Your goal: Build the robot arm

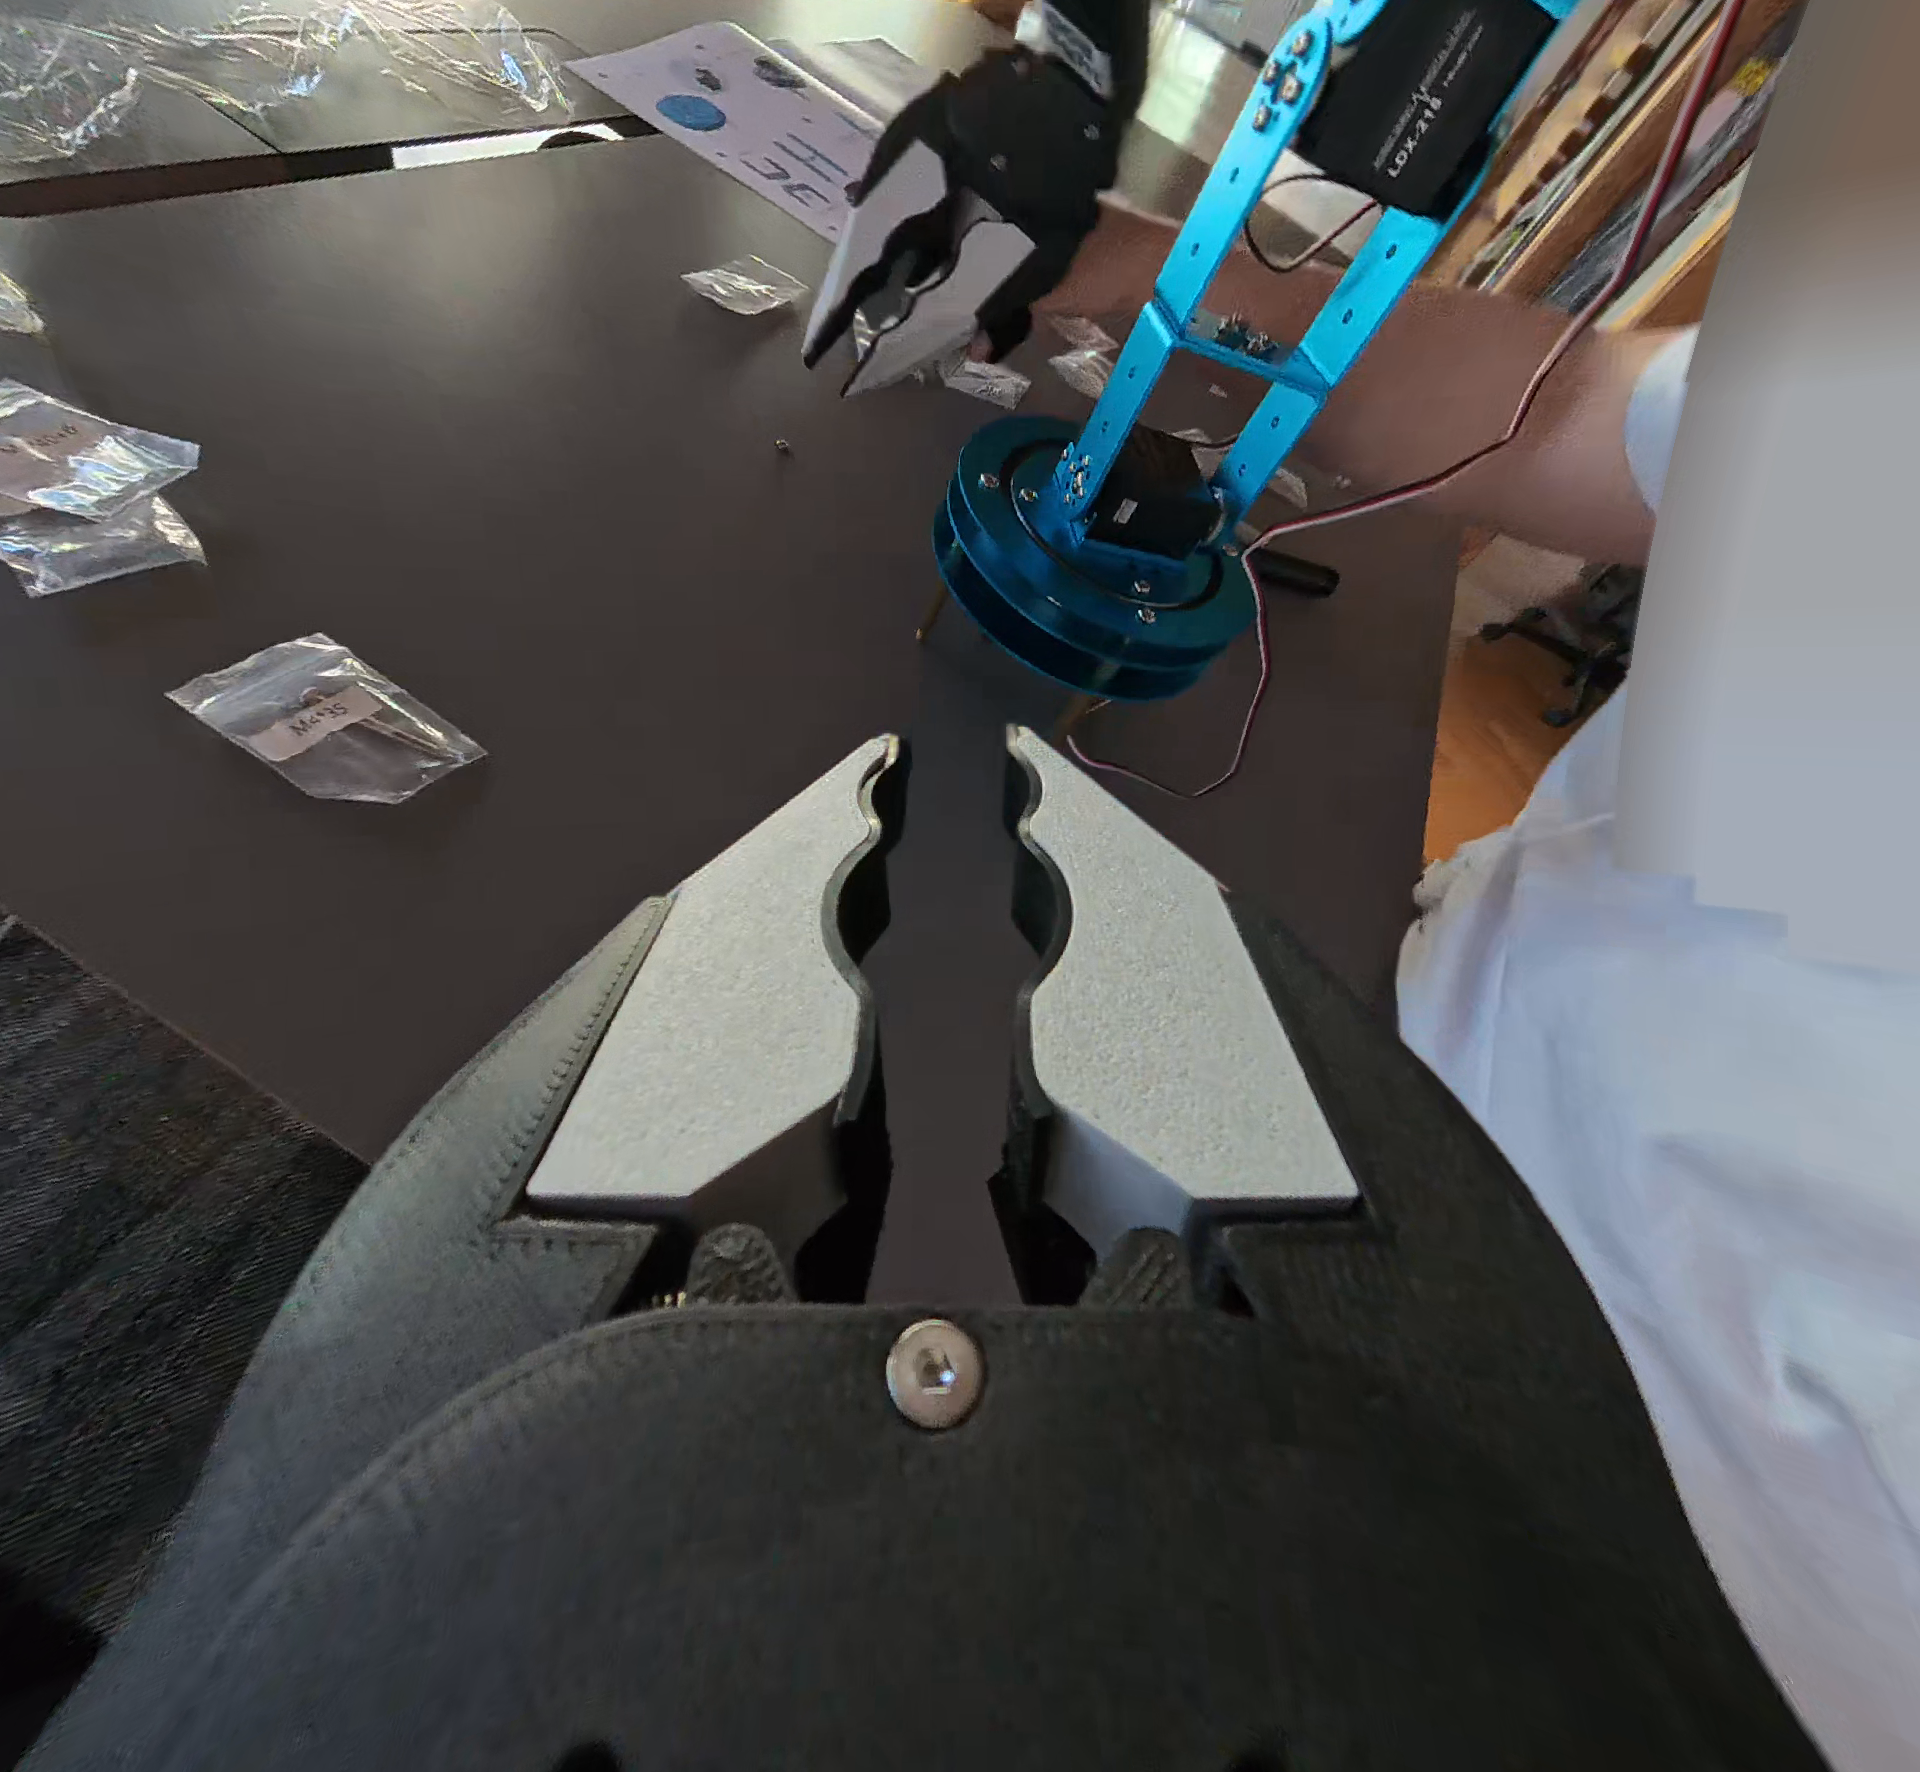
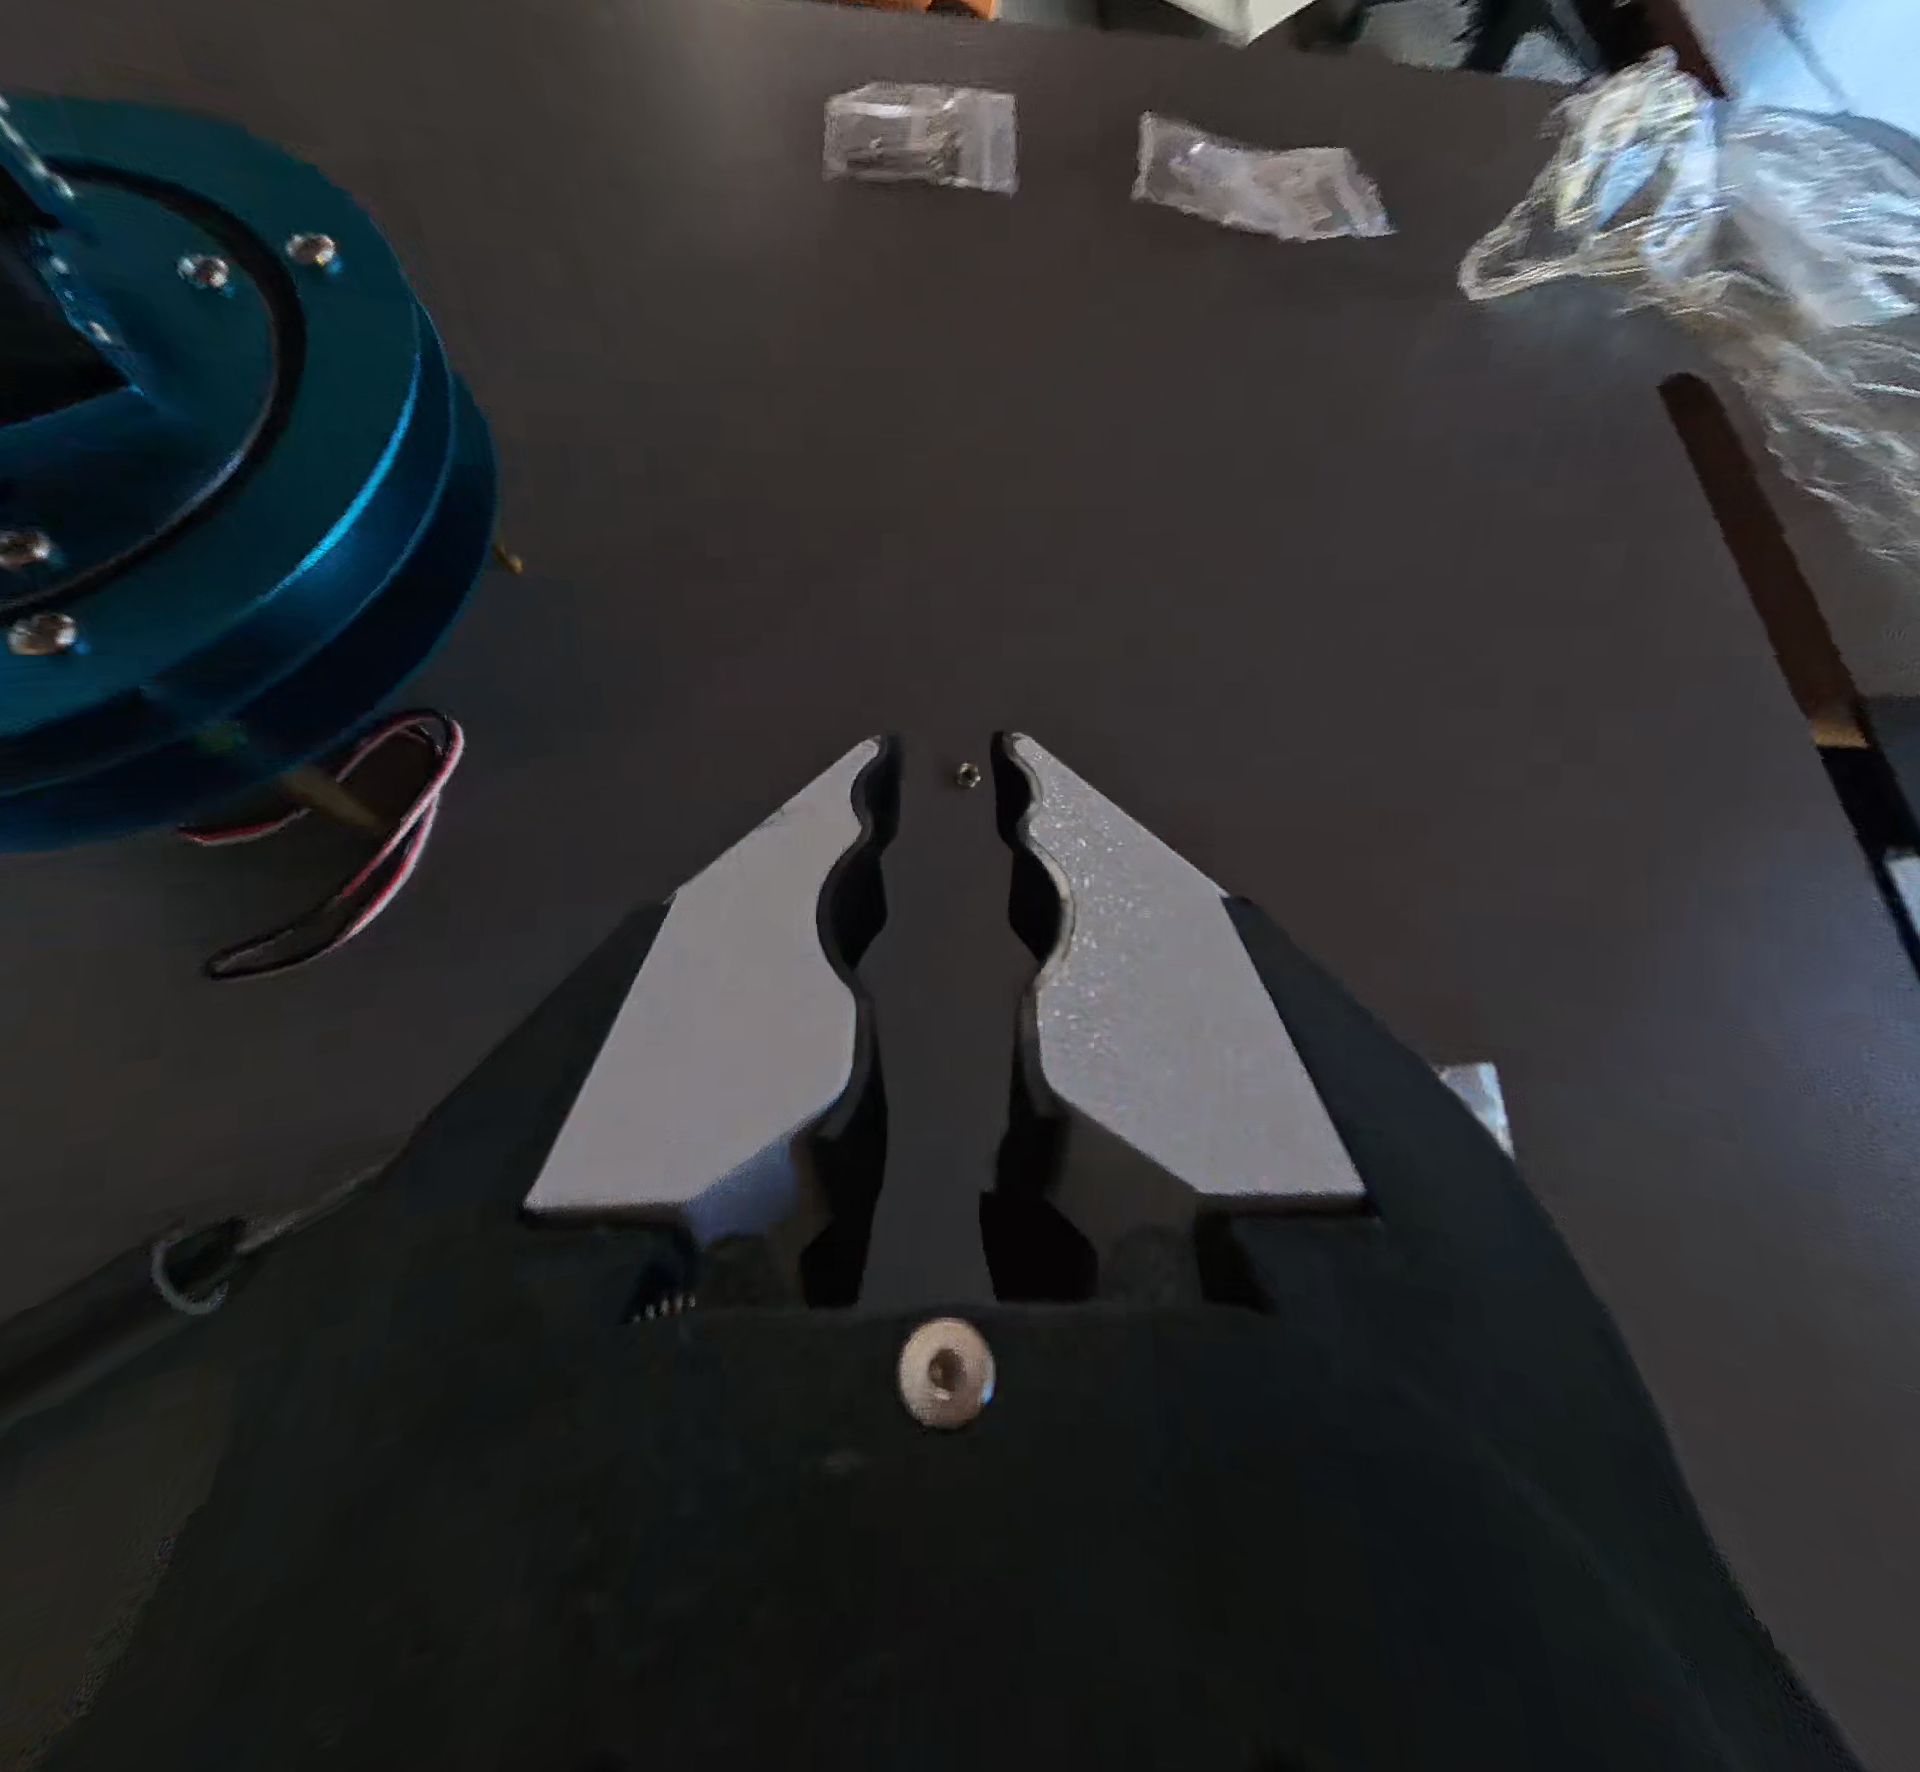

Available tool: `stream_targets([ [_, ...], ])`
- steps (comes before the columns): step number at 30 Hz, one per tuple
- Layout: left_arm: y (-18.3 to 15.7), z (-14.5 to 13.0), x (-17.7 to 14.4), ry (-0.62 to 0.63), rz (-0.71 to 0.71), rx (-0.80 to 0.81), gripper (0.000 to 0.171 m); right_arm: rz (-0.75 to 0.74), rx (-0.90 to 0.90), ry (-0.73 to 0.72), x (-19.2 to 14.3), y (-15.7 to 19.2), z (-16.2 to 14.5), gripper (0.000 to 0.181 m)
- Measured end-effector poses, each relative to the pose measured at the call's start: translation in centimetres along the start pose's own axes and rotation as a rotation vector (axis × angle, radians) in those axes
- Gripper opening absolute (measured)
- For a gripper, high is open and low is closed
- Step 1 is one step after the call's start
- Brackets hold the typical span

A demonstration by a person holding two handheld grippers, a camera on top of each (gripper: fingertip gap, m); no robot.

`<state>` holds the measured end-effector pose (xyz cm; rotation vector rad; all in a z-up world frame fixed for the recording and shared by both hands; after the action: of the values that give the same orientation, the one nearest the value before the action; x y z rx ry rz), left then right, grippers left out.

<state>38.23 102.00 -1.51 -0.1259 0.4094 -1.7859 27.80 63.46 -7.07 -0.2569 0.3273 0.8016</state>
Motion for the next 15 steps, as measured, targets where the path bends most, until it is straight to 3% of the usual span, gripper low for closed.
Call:
stream_targets([
  [9,0.2,0.5,0.2,0.053,0.029,0.043,0.017,0.246,-0.053,0.204,2.2,-2.5,0.1,0.013],
  [15,0.3,0.6,0.6,0.077,0.051,0.034,0.017,0.323,-0.113,0.299,3.3,-2.7,0.5,0.010],
])
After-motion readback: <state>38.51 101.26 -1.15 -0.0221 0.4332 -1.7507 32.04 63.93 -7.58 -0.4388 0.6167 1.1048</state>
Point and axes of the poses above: each gripper's, where its closed fingertips meet, x out along the fingers, z out of its top, y = z × x across the jaws, the point moved 10 cm from there along -x, back along the fingers, and after that the axes turned 14 degrees about -y, right-handed, at the moved point
